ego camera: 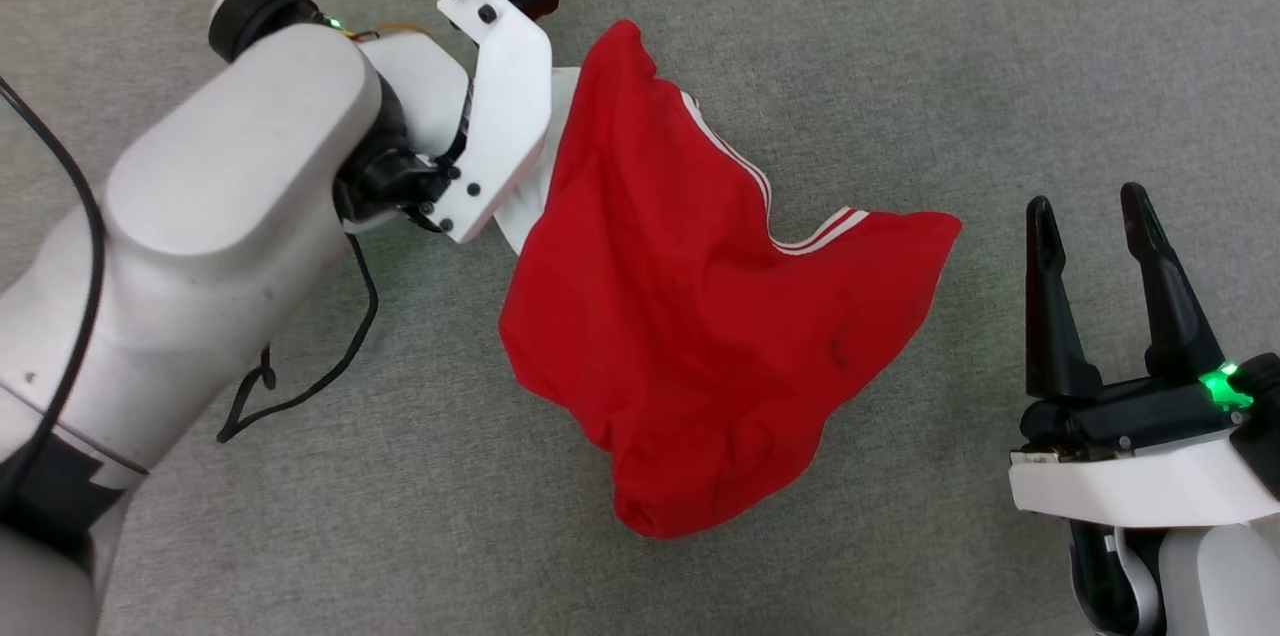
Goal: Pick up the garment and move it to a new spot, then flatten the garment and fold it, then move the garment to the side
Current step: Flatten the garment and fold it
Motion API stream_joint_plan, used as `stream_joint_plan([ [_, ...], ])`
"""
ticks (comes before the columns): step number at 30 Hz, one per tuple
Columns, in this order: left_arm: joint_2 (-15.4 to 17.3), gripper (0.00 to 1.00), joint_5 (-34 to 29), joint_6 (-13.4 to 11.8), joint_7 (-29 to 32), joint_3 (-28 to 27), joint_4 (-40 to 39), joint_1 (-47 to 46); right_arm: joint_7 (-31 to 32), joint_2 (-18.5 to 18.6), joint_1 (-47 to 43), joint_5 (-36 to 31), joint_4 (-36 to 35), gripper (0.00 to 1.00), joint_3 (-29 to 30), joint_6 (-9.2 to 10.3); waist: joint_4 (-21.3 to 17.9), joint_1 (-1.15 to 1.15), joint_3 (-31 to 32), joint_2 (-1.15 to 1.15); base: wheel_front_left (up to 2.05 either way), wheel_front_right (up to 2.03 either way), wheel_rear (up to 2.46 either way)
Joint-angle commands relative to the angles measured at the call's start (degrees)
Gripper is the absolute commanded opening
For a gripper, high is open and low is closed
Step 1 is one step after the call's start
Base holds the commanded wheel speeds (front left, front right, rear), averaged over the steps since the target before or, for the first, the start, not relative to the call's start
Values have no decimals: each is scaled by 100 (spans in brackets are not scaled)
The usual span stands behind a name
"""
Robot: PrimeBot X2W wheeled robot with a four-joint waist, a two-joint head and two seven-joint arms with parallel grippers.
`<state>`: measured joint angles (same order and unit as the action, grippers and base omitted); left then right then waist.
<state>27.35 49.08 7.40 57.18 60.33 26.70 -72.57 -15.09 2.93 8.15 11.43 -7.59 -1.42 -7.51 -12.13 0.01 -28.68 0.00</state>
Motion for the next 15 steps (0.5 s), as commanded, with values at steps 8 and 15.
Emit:
stream_joint_plan([
  [8, 261, 0, 205, -9, -181, 795, 194, 58, -11, -10, 131, 90, 10, 100, 65, 4, -94, -1, -116, 0, 0, 0, 0],
  [15, 303, 0, 528, -7, -925, 846, 148, -167, -12, -9, -42, -17, 111, 100, 142, 4, 191, -1, 422, 0, 0, 0, 0],
])
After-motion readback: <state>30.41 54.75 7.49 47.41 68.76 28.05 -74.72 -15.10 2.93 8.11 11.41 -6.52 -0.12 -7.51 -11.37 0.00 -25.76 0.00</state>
